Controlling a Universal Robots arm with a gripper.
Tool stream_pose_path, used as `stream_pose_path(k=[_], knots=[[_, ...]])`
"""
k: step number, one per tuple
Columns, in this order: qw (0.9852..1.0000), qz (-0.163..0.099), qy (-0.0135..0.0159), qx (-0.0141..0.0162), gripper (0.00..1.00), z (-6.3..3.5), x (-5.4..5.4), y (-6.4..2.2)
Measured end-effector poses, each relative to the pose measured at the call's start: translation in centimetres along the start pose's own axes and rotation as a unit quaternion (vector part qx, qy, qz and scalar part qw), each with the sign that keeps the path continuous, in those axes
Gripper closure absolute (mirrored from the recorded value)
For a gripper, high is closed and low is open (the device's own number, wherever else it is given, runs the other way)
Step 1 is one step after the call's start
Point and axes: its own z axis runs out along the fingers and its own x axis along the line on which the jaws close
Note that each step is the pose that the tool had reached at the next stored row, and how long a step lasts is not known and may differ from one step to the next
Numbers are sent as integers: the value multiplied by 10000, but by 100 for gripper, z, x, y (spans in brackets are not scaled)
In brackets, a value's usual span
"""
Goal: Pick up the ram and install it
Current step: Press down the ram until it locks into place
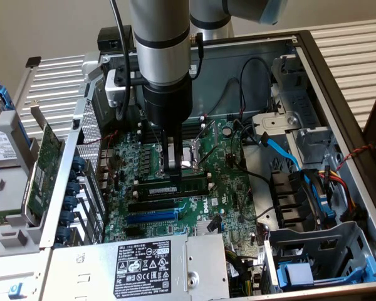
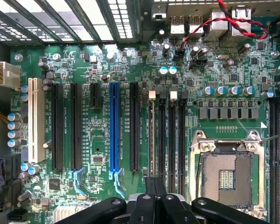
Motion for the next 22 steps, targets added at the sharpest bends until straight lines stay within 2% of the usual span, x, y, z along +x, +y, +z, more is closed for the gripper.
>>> stream_pose_path(k=[4,8,18,22], knots=[[10000,0,0,1,90,2,12,4],[10000,0,-2,16,90,23,12,11],[10000,1,-14,16,90,36,14,29],[10000,1,-19,29,90,41,16,29]])
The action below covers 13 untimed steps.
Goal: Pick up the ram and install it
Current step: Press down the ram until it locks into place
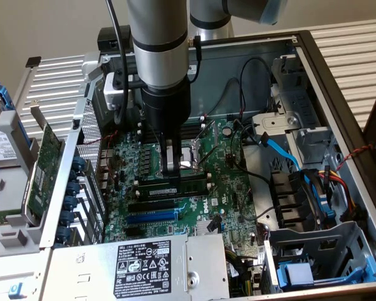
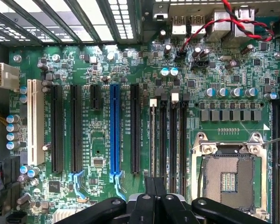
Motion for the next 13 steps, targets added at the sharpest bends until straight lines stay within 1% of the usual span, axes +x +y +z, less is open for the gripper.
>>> stream_pose_path(k=[3,5,6,8,13], knots=[[10000,0,1,9,90,1,1,1],[10000,1,-4,12,90,-9,2,1],[10000,1,-9,16,90,-20,1,-1],[10000,0,-2,11,90,-64,6,0],[10000,0,-3,10,90,-144,10,-1]])
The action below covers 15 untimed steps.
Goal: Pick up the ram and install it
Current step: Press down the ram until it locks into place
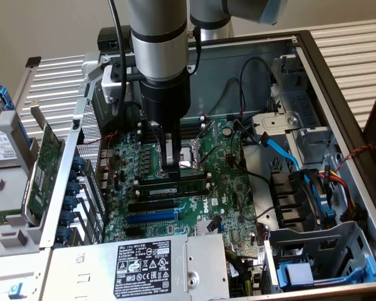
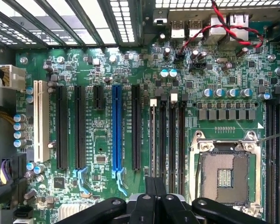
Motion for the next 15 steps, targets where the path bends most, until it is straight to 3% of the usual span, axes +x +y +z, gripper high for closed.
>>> stream_pose_path(k=[4,15], knots=[[10000,0,1,0,90,-61,3,-1],[10000,1,0,0,90,-64,4,-1]])
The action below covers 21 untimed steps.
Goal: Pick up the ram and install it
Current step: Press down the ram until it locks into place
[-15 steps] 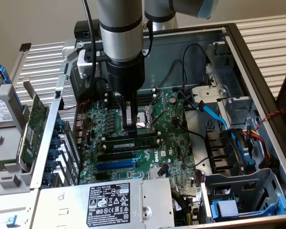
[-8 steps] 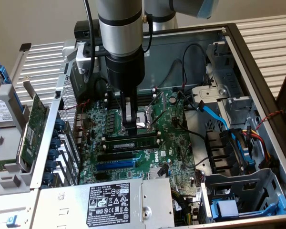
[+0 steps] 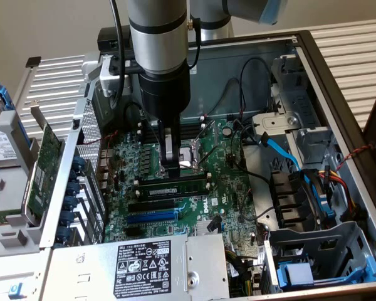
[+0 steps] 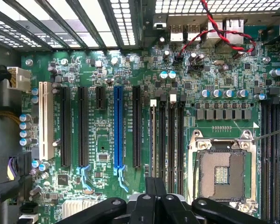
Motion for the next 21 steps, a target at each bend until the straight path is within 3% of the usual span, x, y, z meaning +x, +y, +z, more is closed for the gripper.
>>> stream_pose_path(k=[6,11,16,21], knots=[[9995,328,3,-10,90,-1,0,0],[9978,662,5,-20,90,1,0,0],[9950,998,6,-29,90,3,0,0],[9910,1342,8,-39,90,4,0,0]])
